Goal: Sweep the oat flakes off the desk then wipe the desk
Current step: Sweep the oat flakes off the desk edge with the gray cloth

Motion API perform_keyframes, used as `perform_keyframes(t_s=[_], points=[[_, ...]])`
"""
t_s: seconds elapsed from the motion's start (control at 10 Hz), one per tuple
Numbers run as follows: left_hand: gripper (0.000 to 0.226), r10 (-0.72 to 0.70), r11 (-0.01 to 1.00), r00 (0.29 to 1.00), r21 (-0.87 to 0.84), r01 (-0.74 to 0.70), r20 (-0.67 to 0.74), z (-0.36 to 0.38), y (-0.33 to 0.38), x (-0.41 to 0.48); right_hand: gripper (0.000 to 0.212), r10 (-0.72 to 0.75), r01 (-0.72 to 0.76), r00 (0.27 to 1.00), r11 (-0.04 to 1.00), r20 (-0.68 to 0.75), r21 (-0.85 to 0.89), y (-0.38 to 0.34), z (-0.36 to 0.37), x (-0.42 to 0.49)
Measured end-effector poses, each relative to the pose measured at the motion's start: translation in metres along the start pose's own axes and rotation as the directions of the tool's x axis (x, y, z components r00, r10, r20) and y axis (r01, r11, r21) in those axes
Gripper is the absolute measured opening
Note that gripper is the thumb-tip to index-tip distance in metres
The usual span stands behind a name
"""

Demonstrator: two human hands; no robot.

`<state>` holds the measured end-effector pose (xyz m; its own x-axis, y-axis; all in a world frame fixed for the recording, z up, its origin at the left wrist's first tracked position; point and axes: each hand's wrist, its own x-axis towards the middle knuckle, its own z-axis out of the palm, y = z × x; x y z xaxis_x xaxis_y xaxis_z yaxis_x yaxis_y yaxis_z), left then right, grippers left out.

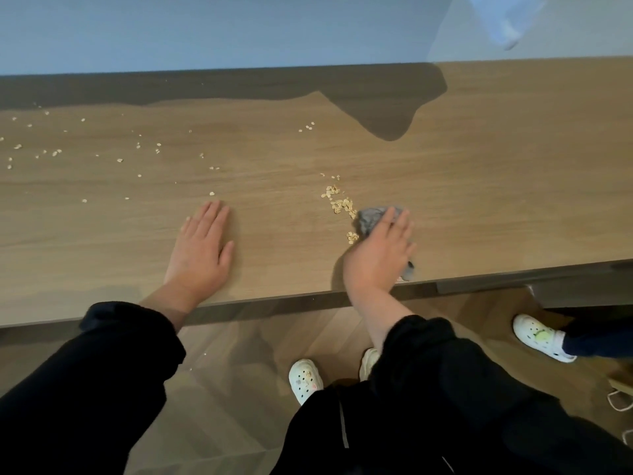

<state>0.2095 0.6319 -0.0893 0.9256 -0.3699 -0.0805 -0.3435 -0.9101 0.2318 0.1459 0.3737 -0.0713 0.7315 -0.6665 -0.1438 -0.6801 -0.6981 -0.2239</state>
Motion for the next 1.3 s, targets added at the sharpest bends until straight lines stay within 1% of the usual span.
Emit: perform_keyframes(t_s=[0.1,0.2,0.3,0.4,0.5,0.6,0.7,0.8,0.9,1.0,1.1,1.2,1.3], points=[[0.068,0.004,0.999,1.0,0.036,-0.005,0.016,0.002,0.002,0.0,0.082,-0.05,0.049,0.998,0.998,0.036,0.033,-0.01,0.003,-0.004],[0.068,0.0,0.999,1.0,0.034,-0.001,0.017,0.002,0.001,0.001,0.083,-0.09,0.09,0.996,0.995,0.01,0.032,0.017,-0.002,0.005],[0.067,-0.003,1.0,1.0,0.023,0.002,0.025,0.002,-0.001,0.001,0.081,0.005,-0.002,0.999,0.997,-0.04,0.072,0.045,-0.01,0.012],[0.067,-0.004,1.0,1.0,0.017,0.003,0.017,0.002,-0.001,0.002,0.077,0.147,-0.139,0.986,0.985,-0.073,0.102,0.038,-0.008,0.008],[0.068,-0.01,1.0,1.0,0.026,0.009,0.026,0.003,-0.001,0.002,0.081,0.247,-0.241,0.969,0.962,-0.03,0.124,-0.006,0.002,-0.007],[0.069,-0.012,1.0,0.999,0.029,0.011,0.036,0.003,-0.001,0.002,0.084,0.217,-0.218,0.976,0.968,0.024,0.127,-0.059,0.013,-0.018],[0.068,-0.012,0.999,0.999,0.03,0.011,0.032,0.002,-0.001,0.002,0.085,0.19,-0.194,0.981,0.968,0.041,0.158,-0.089,0.019,-0.016],[0.07,-0.006,1.0,1.0,0.015,0.006,0.019,0.003,-0.002,0.002,0.084,0.101,-0.102,0.995,0.968,0.013,0.228,-0.079,0.02,-0.015],[0.071,-0.001,1.0,1.0,-0.001,0.001,0.012,0.003,-0.003,0.002,0.088,0.007,0.001,1.0,0.97,-0.03,0.241,-0.038,0.014,-0.008],[0.07,0.003,1.0,1.0,0.002,-0.003,0.0,0.004,-0.003,0.001,0.092,0.065,-0.053,0.996,0.979,-0.053,0.198,0.0,-0.001,0.023],[0.069,0.007,1.0,1.0,0.002,-0.007,-0.007,0.005,-0.004,0.002,0.078,0.143,-0.131,0.987,0.979,-0.07,0.154,0.0,-0.01,0.06],[0.068,0.009,1.0,1.0,0.008,-0.009,-0.013,0.005,-0.004,0.002,0.088,0.109,-0.102,0.993,0.987,-0.048,0.127,-0.034,-0.004,0.073],[0.069,0.007,1.0,1.0,0.011,-0.007,-0.014,0.005,-0.003,0.002,0.092,-0.106,0.103,0.994,0.99,0.027,0.092,-0.067,0.011,0.06]])
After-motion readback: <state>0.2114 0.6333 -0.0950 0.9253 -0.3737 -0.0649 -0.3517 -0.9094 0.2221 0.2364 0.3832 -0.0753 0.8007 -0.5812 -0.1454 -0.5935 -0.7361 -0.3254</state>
